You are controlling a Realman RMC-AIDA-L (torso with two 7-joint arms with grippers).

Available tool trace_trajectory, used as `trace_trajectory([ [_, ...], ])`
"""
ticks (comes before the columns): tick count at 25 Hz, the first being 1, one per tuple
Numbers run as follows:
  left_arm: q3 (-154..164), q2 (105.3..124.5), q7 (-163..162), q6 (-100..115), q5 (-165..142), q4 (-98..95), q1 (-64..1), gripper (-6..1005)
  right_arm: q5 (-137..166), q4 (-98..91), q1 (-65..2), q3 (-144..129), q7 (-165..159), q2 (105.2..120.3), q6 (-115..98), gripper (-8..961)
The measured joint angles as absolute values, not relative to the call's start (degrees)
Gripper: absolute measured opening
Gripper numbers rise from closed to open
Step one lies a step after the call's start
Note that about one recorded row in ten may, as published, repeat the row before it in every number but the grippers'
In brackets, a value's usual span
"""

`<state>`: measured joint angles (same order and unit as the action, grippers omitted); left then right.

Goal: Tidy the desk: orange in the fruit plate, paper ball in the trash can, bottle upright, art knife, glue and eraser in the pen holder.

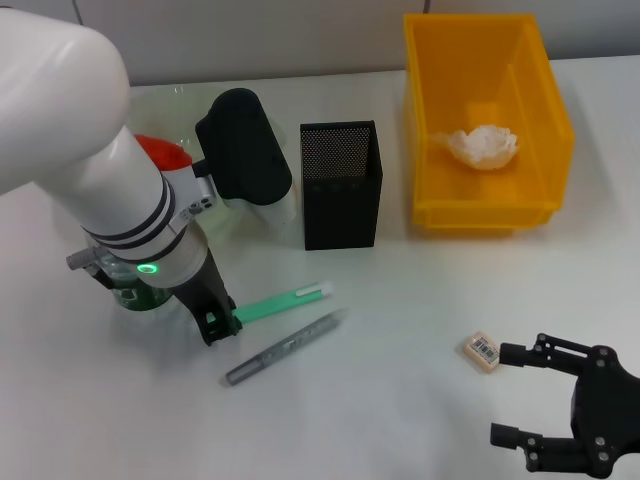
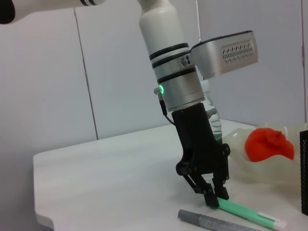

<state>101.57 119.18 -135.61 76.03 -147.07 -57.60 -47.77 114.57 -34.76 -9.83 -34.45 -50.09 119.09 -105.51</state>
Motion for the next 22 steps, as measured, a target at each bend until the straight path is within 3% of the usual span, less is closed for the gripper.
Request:
trace_trajectory([
  [5,99.58,119.18,-135.49,77.44,-146.22,-59.76,-47.79,187,114.61,-34.71,-9.84,-34.45,-50.09,119.09,-105.56,817],
  [22,88.81,118.79,-129.55,88.41,-135.45,-79.04,-43.75,194,114.61,-35.15,-9.75,-34.29,-50.63,118.91,-106.17,816],
])
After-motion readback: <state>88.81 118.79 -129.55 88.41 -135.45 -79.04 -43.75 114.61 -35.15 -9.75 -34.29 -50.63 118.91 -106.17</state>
